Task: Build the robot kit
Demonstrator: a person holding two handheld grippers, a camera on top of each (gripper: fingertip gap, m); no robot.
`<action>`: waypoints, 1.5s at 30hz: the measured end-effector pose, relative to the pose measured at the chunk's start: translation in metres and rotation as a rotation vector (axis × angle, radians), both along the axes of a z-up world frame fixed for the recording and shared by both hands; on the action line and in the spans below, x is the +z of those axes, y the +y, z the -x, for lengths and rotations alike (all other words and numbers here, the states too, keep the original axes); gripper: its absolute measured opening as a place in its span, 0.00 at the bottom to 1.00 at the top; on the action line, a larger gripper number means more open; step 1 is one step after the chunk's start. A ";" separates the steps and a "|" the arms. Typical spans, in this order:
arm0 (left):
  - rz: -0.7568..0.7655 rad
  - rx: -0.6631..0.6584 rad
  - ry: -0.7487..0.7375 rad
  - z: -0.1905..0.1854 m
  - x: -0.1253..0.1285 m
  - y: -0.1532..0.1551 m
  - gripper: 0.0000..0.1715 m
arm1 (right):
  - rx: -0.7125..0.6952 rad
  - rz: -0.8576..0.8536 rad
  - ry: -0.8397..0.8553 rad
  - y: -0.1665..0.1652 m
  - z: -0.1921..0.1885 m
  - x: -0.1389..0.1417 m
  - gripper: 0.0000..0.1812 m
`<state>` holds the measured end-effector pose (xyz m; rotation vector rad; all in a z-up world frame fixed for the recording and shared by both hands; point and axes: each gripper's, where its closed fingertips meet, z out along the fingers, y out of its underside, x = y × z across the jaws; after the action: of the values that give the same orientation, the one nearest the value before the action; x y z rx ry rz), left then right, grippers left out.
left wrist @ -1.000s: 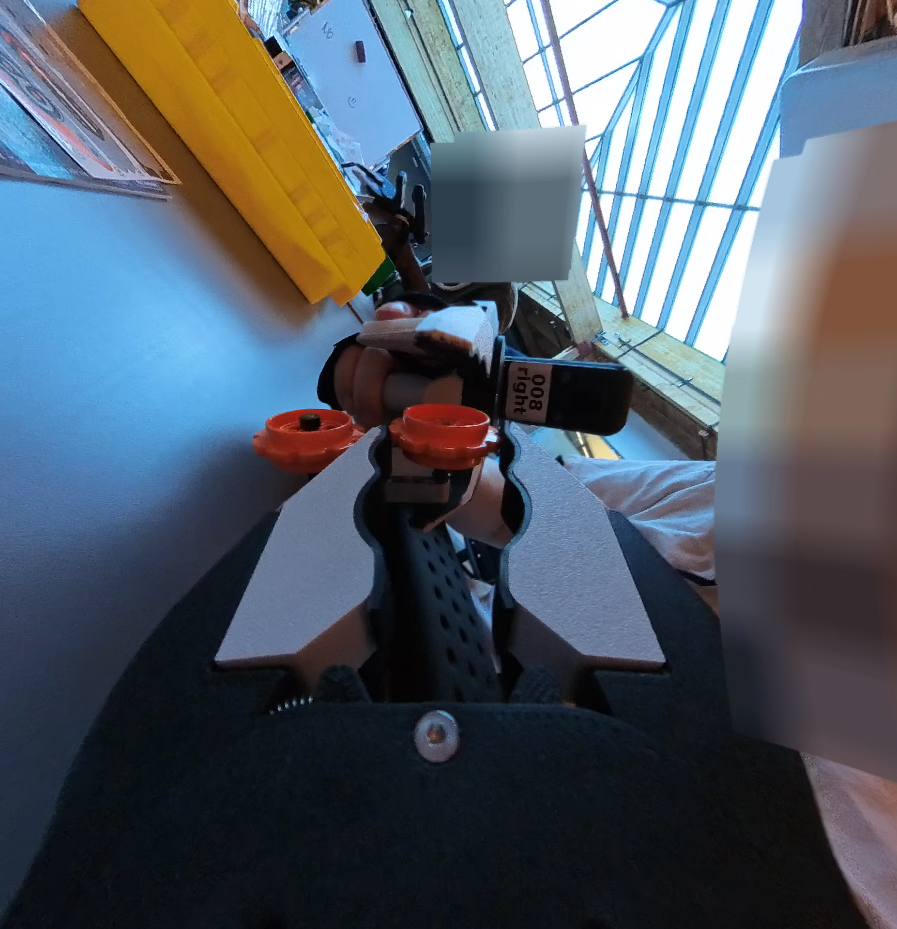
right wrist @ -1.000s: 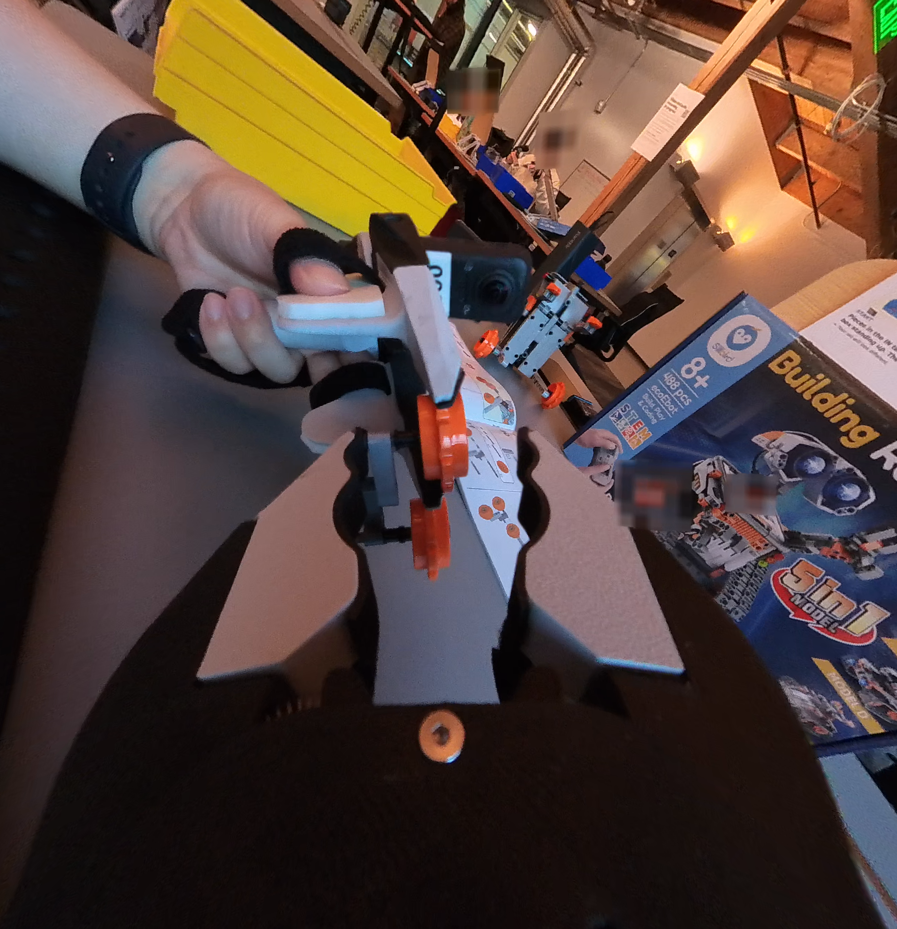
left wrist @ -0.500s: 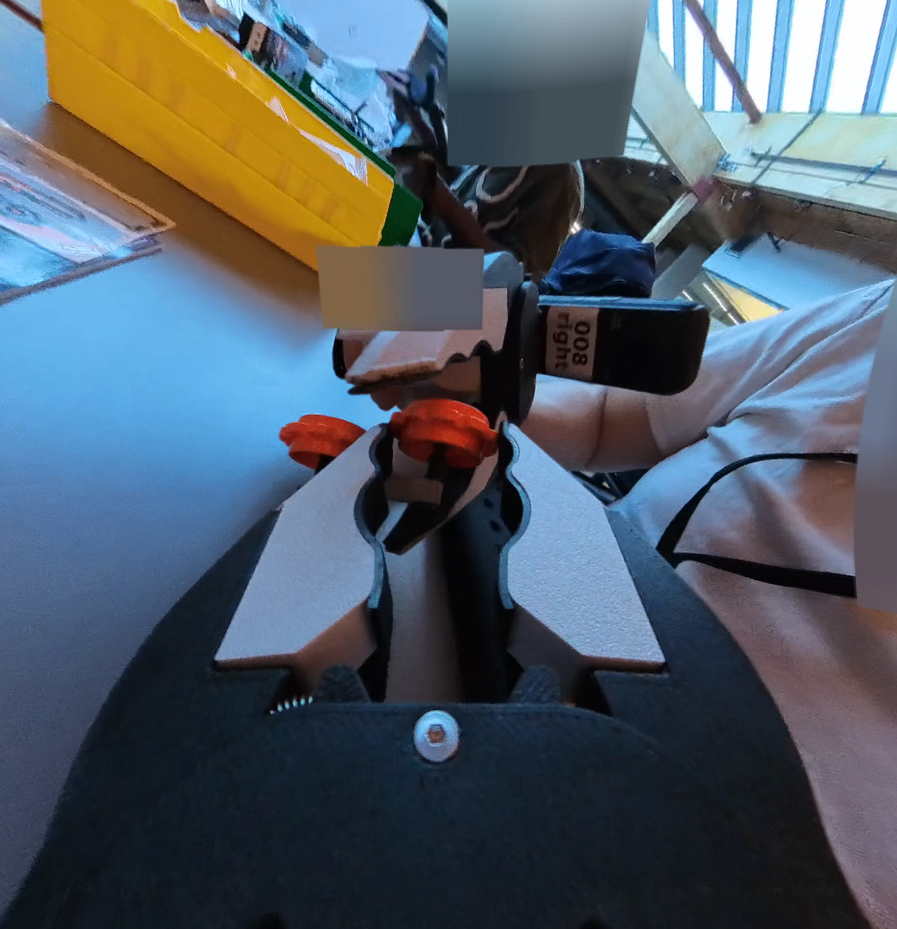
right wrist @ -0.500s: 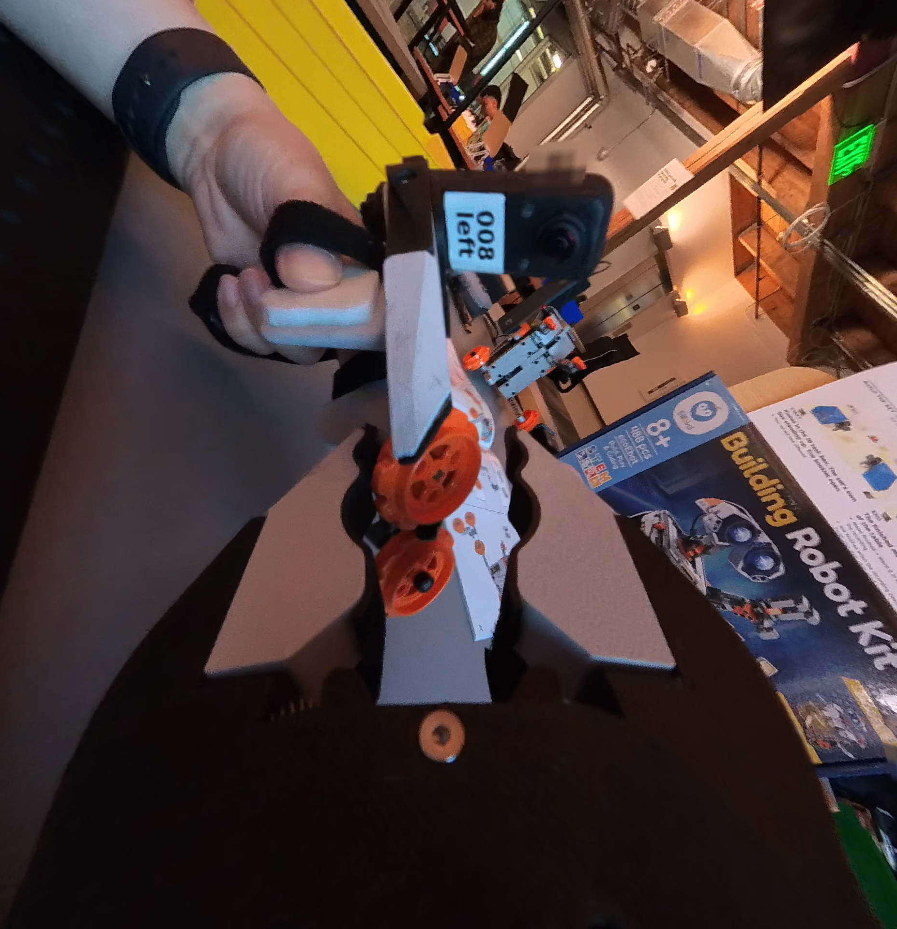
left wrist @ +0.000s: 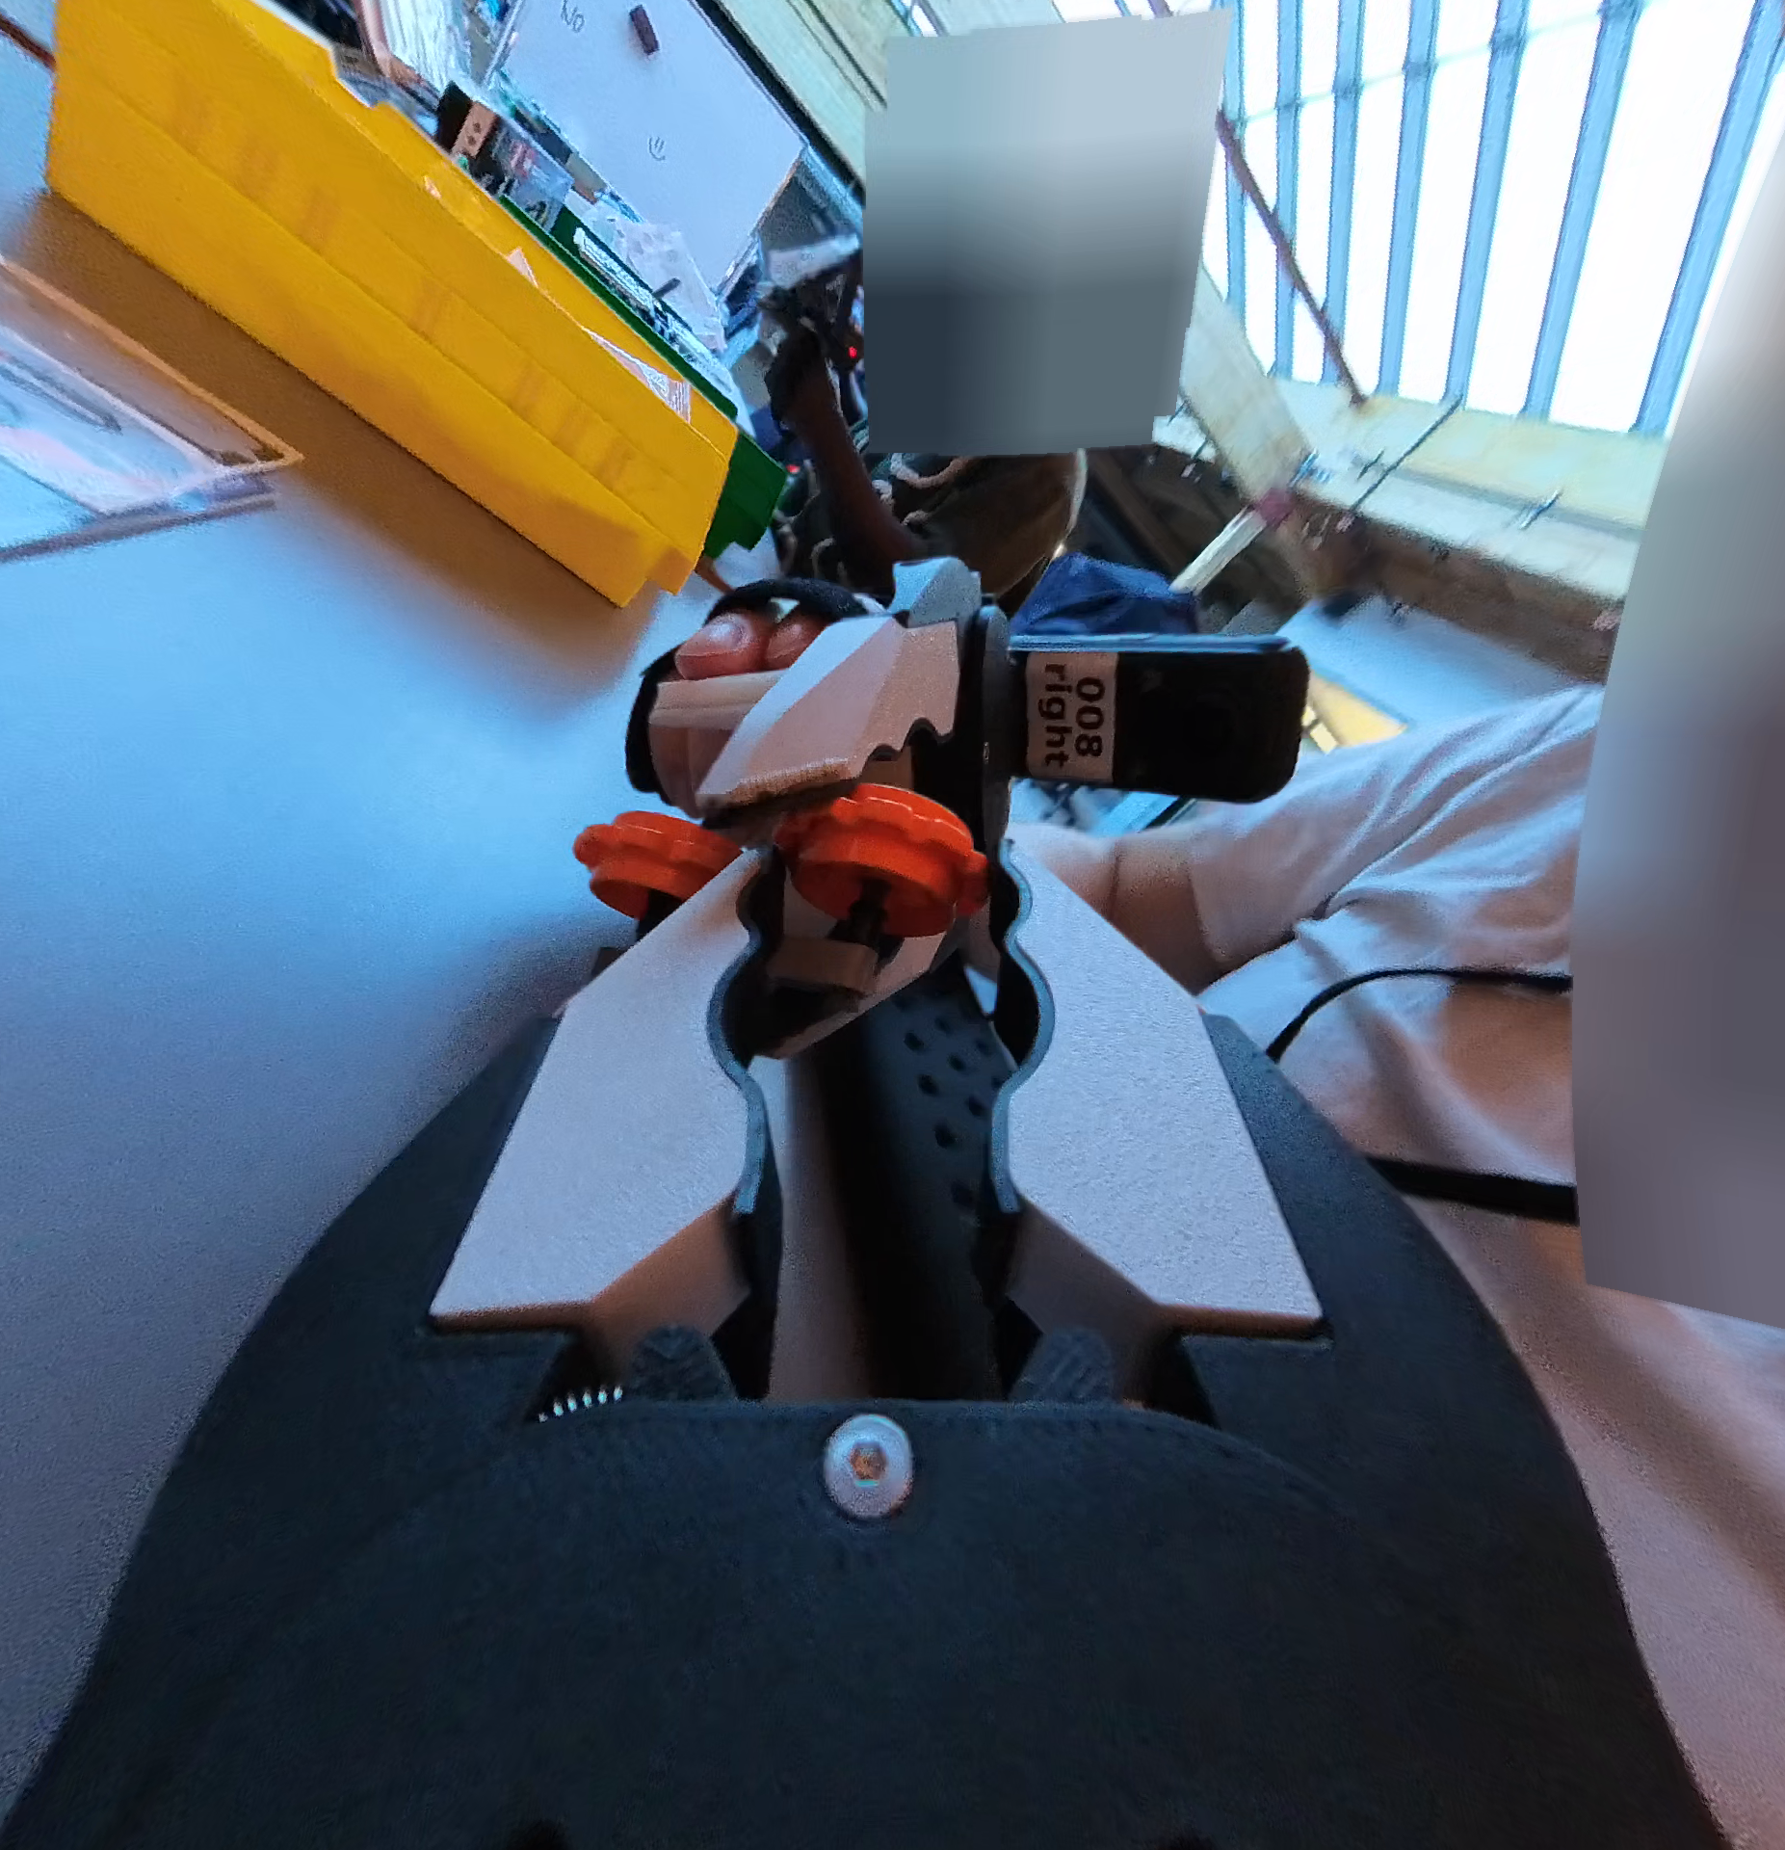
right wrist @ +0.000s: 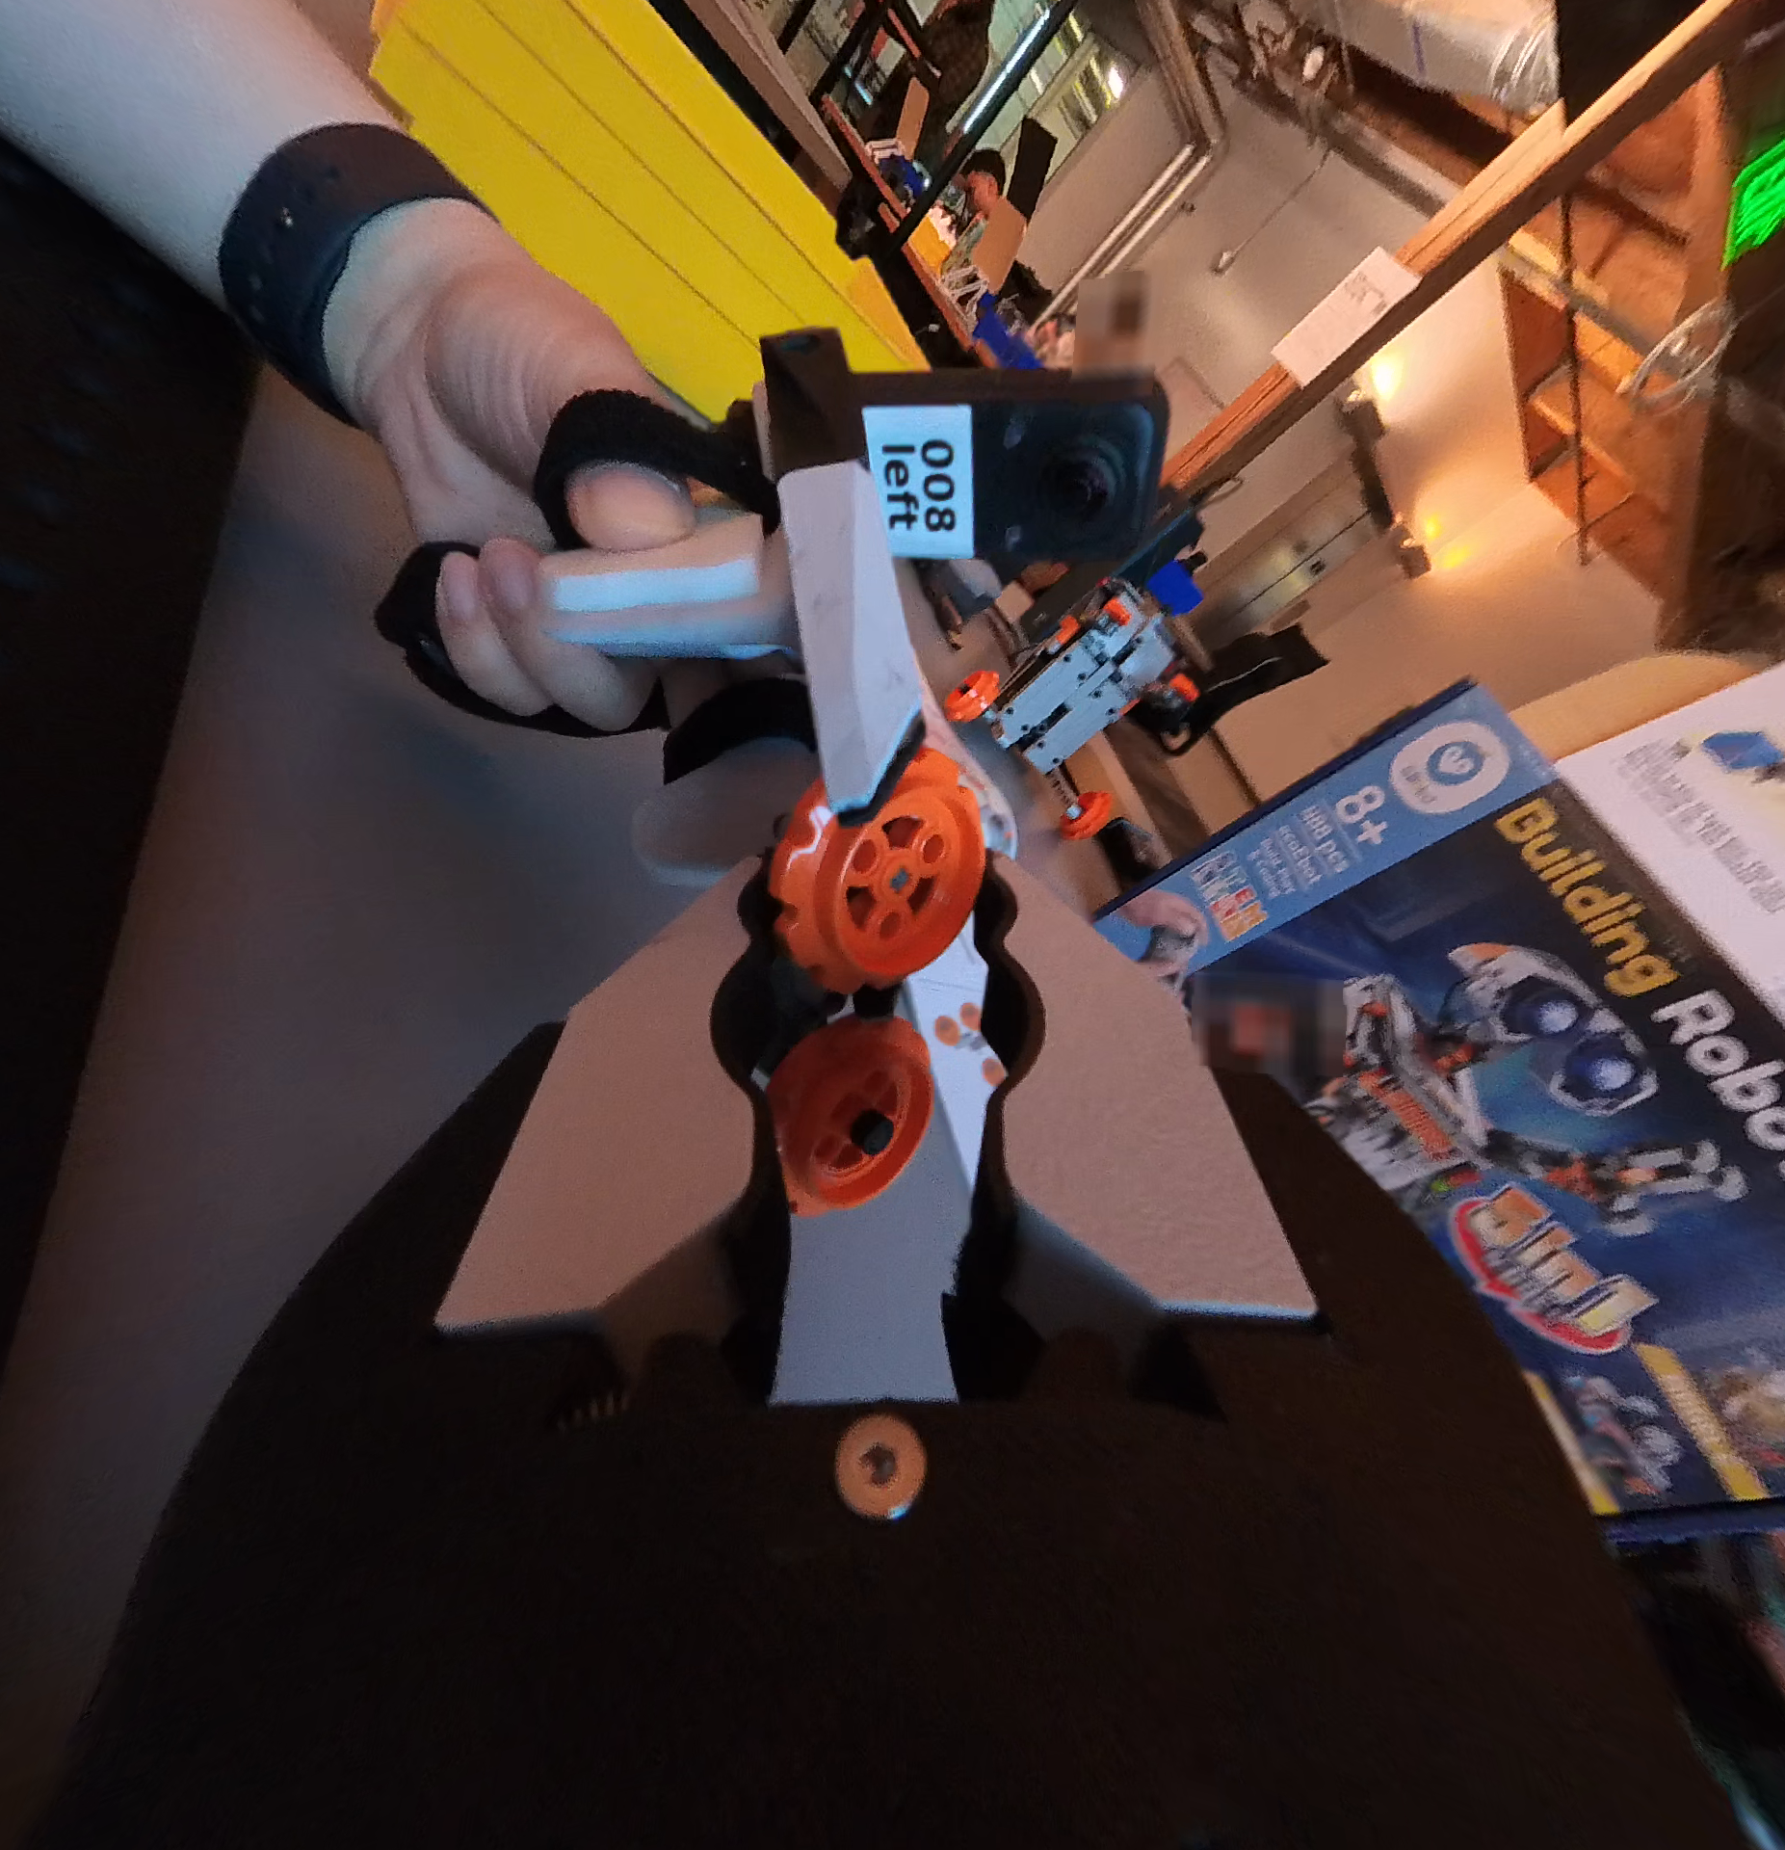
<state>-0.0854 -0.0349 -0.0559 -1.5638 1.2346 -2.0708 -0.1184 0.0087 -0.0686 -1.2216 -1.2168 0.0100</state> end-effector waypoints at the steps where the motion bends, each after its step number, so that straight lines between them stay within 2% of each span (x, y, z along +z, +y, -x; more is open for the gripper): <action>1: 0.072 -0.007 0.004 -0.001 0.001 0.003 0.23 | -0.003 0.030 0.017 0.001 -0.001 -0.001 0.20; 4: 0.338 -0.019 -0.013 -0.001 0.007 0.017 0.23 | -0.011 0.087 0.100 0.005 -0.007 0.004 0.21; 9: 0.732 0.068 -0.134 0.008 0.020 0.065 0.23 | -0.064 0.100 0.257 0.016 -0.023 0.027 0.18; 10: 0.774 0.089 -0.150 0.010 0.021 0.071 0.23 | -0.071 0.088 0.271 0.016 -0.023 0.032 0.18; 12: 0.843 0.114 -0.176 0.012 0.023 0.080 0.23 | -0.065 0.061 0.258 0.011 -0.019 0.038 0.08; 13: 0.873 0.132 -0.197 0.013 0.025 0.084 0.23 | -0.075 0.035 0.239 0.011 -0.017 0.039 0.06; 17: 0.956 0.190 -0.230 0.014 0.027 0.092 0.23 | -0.140 0.048 0.159 0.023 -0.006 0.027 0.16; 19: 0.981 0.189 -0.233 0.014 0.027 0.090 0.23 | -0.133 0.035 0.138 0.025 0.002 0.028 0.17; 26: 0.911 0.224 -0.247 0.016 0.032 0.089 0.21 | -0.228 -0.115 0.052 0.033 0.002 0.037 0.26; 30: 0.913 0.185 -0.230 0.012 0.030 0.081 0.21 | -0.224 -0.047 0.065 0.041 0.000 0.032 0.32; 31: 0.888 0.183 -0.207 0.010 0.028 0.078 0.21 | -0.201 -0.035 0.047 0.042 0.001 0.031 0.31; 32: 0.864 0.178 -0.185 0.009 0.026 0.075 0.21 | -0.189 0.002 0.022 0.042 0.000 0.026 0.24; 34: 0.832 0.193 -0.180 0.010 0.026 0.076 0.21 | -0.212 0.021 -0.004 0.045 -0.005 0.023 0.22; 38: 0.663 0.220 -0.121 0.008 0.023 0.071 0.20 | -0.232 -0.021 -0.073 0.040 -0.010 0.019 0.20; 43: 0.398 0.210 -0.092 0.004 0.028 0.051 0.21 | -0.198 -0.090 -0.059 0.030 -0.007 0.025 0.19; 45: 0.339 0.227 -0.115 0.003 0.033 0.047 0.20 | -0.205 -0.101 -0.041 0.029 -0.007 0.028 0.20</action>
<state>-0.0885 0.0125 -0.0230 -1.6044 0.6560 -2.2639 -0.1118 0.0376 -0.0408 -1.2571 -1.1088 -0.2265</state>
